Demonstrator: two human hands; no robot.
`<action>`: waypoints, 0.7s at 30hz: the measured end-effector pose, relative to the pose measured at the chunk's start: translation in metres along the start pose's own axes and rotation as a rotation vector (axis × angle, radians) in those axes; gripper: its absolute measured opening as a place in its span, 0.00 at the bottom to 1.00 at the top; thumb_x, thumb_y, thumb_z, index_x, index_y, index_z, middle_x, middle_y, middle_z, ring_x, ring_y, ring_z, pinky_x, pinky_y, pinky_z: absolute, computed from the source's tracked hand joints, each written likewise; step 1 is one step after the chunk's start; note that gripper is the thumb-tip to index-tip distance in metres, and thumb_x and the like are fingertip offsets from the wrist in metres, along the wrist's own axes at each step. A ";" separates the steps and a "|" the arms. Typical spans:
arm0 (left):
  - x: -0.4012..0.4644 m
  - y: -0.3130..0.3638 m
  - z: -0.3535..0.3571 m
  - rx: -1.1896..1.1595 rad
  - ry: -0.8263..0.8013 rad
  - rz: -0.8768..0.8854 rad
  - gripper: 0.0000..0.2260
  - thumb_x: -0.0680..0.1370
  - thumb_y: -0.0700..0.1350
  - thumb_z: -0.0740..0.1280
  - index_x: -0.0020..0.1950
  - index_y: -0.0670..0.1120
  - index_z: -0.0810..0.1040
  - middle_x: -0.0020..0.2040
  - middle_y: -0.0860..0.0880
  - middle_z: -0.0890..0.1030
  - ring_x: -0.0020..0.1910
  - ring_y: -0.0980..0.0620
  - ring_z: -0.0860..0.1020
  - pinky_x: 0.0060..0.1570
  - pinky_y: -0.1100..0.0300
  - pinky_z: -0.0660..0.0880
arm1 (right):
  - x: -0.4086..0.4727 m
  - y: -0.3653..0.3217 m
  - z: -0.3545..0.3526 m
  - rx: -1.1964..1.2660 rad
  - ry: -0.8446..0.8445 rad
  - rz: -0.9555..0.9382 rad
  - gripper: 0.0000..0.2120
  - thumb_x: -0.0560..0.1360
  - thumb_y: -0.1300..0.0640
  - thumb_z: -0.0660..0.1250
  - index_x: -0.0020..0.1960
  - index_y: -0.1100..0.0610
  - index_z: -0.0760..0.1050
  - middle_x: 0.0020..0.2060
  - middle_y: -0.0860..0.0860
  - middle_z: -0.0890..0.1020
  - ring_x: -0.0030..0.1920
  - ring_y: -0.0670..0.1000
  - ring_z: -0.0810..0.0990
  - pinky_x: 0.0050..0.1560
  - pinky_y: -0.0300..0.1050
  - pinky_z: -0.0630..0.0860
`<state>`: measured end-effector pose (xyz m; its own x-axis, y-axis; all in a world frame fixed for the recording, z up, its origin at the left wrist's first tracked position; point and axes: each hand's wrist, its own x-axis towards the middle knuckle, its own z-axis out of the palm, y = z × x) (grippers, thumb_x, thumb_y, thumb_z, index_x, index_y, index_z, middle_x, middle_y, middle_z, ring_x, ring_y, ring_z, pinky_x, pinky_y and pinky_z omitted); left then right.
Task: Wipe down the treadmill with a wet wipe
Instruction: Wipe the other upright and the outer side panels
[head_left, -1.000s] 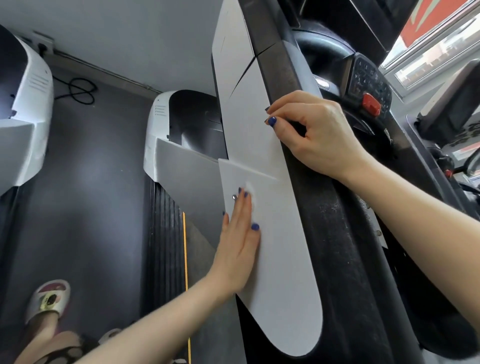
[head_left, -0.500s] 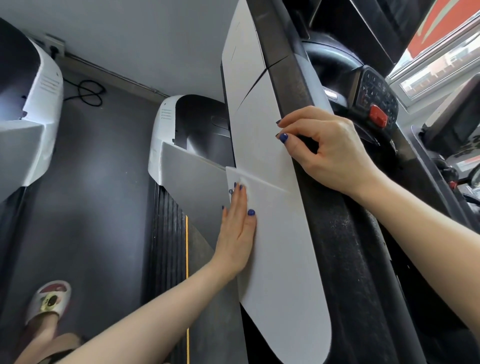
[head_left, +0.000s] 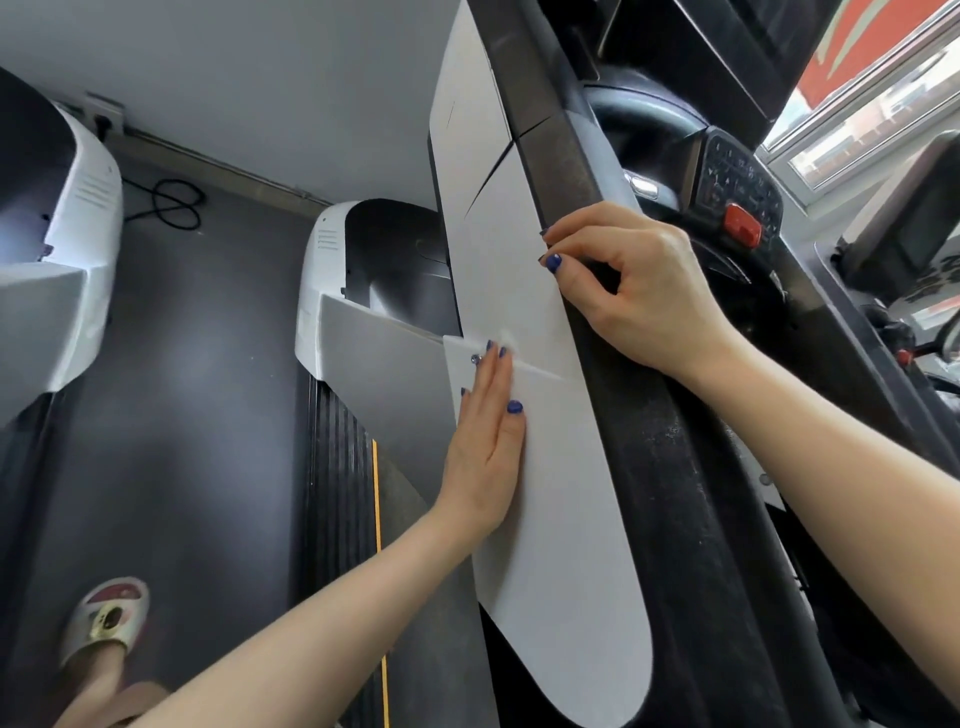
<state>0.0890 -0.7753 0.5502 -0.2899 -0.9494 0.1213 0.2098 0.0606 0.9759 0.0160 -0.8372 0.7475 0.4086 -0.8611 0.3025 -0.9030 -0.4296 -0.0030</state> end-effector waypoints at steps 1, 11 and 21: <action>-0.005 0.002 0.001 0.005 -0.001 0.019 0.22 0.84 0.54 0.49 0.78 0.62 0.47 0.81 0.64 0.49 0.79 0.66 0.46 0.81 0.49 0.47 | -0.001 0.000 0.000 0.006 0.006 -0.004 0.12 0.79 0.57 0.65 0.48 0.62 0.86 0.52 0.53 0.84 0.49 0.46 0.81 0.52 0.32 0.76; -0.050 0.039 0.011 0.033 -0.128 0.294 0.25 0.85 0.51 0.49 0.82 0.52 0.49 0.83 0.57 0.47 0.82 0.54 0.45 0.79 0.58 0.39 | -0.008 0.009 -0.007 0.020 0.100 0.031 0.11 0.80 0.60 0.64 0.50 0.61 0.85 0.57 0.53 0.82 0.55 0.47 0.79 0.57 0.39 0.74; -0.021 0.058 0.004 0.250 -0.140 0.465 0.24 0.85 0.49 0.49 0.82 0.48 0.54 0.83 0.52 0.54 0.82 0.53 0.48 0.80 0.44 0.42 | -0.027 0.025 -0.011 0.020 0.243 0.143 0.10 0.78 0.64 0.65 0.53 0.62 0.84 0.58 0.55 0.82 0.59 0.43 0.76 0.62 0.28 0.67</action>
<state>0.1030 -0.7505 0.6050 -0.3450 -0.7558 0.5565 0.1221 0.5518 0.8250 -0.0185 -0.8216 0.7495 0.2314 -0.8239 0.5173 -0.9454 -0.3160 -0.0803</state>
